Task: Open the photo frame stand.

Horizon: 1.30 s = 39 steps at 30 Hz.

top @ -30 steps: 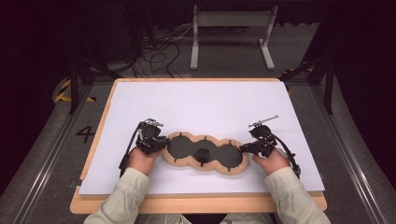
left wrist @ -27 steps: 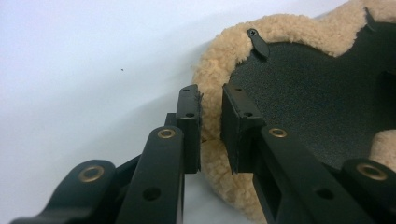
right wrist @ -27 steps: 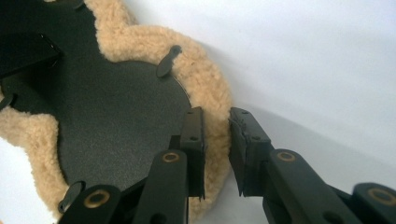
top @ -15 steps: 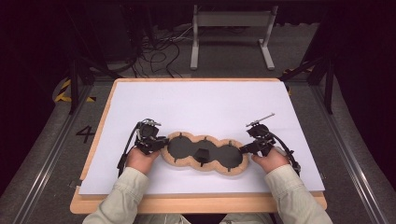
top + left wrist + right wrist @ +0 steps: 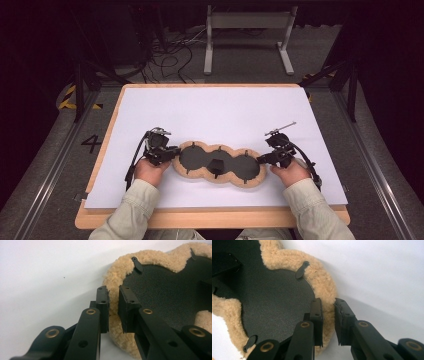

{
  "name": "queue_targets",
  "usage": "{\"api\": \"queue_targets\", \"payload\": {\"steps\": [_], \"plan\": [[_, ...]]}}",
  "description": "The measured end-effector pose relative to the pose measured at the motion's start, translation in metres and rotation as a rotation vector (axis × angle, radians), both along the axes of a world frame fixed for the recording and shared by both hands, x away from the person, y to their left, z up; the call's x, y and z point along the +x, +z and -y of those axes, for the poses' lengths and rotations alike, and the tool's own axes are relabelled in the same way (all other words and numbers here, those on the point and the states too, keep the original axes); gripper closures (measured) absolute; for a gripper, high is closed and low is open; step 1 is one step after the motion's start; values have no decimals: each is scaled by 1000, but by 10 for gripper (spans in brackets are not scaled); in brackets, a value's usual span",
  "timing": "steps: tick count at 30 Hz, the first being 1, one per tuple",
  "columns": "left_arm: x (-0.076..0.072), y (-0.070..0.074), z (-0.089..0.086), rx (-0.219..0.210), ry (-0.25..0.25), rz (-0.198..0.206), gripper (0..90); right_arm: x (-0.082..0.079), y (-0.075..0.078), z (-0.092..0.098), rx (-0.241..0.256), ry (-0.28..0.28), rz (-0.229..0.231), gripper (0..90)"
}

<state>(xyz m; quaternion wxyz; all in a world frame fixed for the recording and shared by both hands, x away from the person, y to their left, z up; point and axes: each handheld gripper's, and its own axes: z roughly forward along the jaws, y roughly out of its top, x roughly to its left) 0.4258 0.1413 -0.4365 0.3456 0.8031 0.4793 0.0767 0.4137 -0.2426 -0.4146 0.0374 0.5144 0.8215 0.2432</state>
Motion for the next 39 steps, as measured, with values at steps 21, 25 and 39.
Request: {"api": "queue_targets", "payload": {"steps": [21, 25, 39], "plan": [[-16, 12, 0, -5, 32, 341, 793, -28, 32, -16, -151, 48, 462, 784], [-17, 7, -2, 2, 14, 364, 791, -32, 26, -17, -176, 73, 532, 784], [-40, 9, -13, 7, -61, 413, 784, -55, 23, -17, -212, 152, 683, 780]]}}
